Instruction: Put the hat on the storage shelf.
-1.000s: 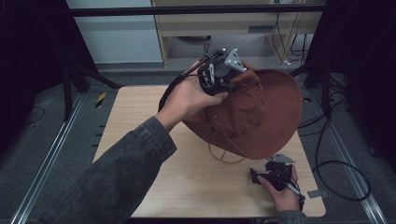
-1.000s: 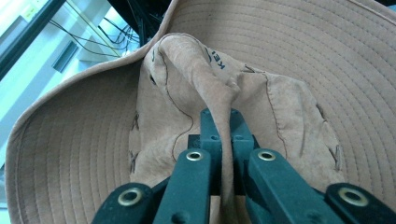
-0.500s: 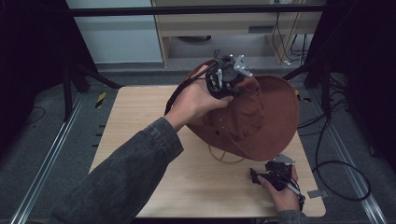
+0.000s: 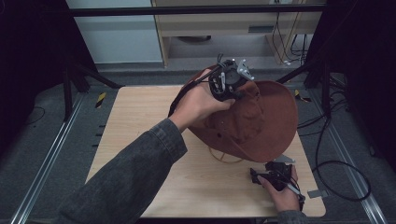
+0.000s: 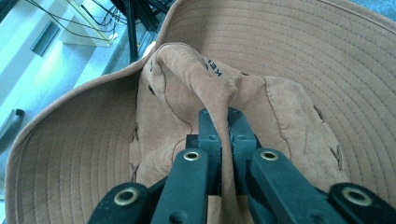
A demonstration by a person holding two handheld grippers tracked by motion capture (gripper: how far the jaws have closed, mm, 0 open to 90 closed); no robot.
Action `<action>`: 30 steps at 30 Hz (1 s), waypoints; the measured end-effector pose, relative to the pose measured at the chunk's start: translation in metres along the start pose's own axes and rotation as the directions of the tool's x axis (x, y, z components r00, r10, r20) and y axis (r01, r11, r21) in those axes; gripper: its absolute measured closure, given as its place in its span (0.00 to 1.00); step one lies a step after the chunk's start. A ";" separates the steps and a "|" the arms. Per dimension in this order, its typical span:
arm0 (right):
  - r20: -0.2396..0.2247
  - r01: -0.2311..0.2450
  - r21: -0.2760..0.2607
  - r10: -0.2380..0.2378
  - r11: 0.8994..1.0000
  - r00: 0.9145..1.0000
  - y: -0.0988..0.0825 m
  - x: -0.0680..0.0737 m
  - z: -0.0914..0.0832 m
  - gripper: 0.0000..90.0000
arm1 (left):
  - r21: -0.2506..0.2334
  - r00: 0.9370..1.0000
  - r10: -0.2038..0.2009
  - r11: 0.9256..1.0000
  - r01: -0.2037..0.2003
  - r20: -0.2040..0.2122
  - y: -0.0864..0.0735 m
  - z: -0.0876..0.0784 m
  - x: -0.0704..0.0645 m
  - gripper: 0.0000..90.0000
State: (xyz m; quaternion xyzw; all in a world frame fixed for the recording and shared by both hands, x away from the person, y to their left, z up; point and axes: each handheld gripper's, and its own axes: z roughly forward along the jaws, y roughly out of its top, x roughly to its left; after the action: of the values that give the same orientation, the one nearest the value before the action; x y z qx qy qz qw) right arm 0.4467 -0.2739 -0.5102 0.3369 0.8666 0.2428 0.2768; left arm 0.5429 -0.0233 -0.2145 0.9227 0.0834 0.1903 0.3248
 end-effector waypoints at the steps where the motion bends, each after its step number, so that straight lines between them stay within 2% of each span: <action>1: 0.000 0.000 0.000 0.000 1.000 1.000 0.000 0.000 0.000 0.00 | 0.000 1.000 -0.001 1.000 0.001 0.000 0.000 0.000 0.000 0.96; 17: 0.006 -0.002 0.005 0.002 1.000 1.000 0.000 0.000 0.000 0.00 | -0.025 0.999 -0.032 0.999 0.032 -0.007 -0.006 0.004 0.000 0.83; 30: 0.003 -0.003 0.007 0.003 1.000 1.000 0.000 0.000 0.000 0.00 | -0.038 0.999 -0.040 0.998 0.039 -0.008 -0.008 0.005 -0.001 0.73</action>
State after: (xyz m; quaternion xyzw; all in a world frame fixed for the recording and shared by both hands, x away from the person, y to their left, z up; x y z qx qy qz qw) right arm 0.4465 -0.2735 -0.5099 0.3395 0.8665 0.2398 0.2764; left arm 0.5437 -0.0200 -0.2233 0.9136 0.0995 0.1896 0.3456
